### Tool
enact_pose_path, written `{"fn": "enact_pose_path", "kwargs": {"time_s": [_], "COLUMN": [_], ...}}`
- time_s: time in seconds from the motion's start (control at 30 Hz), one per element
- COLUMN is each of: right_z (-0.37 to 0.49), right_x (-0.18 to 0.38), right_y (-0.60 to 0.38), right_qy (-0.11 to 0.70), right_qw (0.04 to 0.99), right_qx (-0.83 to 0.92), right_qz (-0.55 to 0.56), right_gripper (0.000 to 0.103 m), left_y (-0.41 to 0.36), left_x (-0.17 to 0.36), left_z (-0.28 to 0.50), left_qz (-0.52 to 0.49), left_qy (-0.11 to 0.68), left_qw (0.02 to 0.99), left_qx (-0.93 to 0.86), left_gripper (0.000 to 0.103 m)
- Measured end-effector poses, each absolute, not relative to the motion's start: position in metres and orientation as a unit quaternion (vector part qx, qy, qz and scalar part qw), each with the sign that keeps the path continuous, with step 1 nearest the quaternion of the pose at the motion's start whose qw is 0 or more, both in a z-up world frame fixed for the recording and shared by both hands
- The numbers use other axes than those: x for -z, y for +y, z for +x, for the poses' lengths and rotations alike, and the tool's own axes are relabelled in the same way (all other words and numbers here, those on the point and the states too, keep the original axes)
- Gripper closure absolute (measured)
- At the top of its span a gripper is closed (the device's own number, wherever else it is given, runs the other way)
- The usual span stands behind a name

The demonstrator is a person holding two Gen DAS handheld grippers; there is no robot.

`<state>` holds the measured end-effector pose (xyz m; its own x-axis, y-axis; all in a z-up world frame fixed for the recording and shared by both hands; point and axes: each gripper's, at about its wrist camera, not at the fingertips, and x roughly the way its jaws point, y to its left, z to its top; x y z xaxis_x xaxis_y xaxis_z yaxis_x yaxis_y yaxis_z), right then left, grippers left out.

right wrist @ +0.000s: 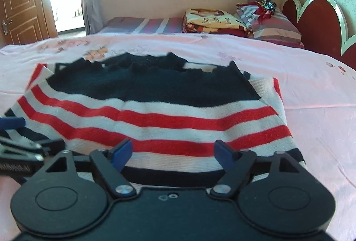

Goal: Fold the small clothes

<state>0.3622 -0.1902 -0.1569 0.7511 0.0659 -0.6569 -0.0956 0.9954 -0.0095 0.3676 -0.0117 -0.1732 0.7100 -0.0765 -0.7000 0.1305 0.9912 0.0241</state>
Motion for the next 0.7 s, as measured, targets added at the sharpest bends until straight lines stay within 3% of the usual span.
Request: {"fn": "enact_pose_path", "kwargs": {"time_s": [0.2, 0.7], "right_z": [0.358, 0.340], "right_x": [0.174, 0.164], "right_y": [-0.168, -0.186], "right_qy": [0.371, 0.376], "right_qw": [0.923, 0.923], "right_qx": [-0.054, -0.073], "right_qz": [-0.084, -0.038], "right_gripper": [0.033, 0.028], "left_y": [-0.013, 0.002], "left_x": [0.175, 0.160], "left_z": [0.346, 0.316], "left_qz": [0.064, -0.019], "left_qy": [0.373, 0.405], "left_qw": [0.924, 0.914], "left_qx": [0.054, 0.017], "left_gripper": [0.000, 0.000]}}
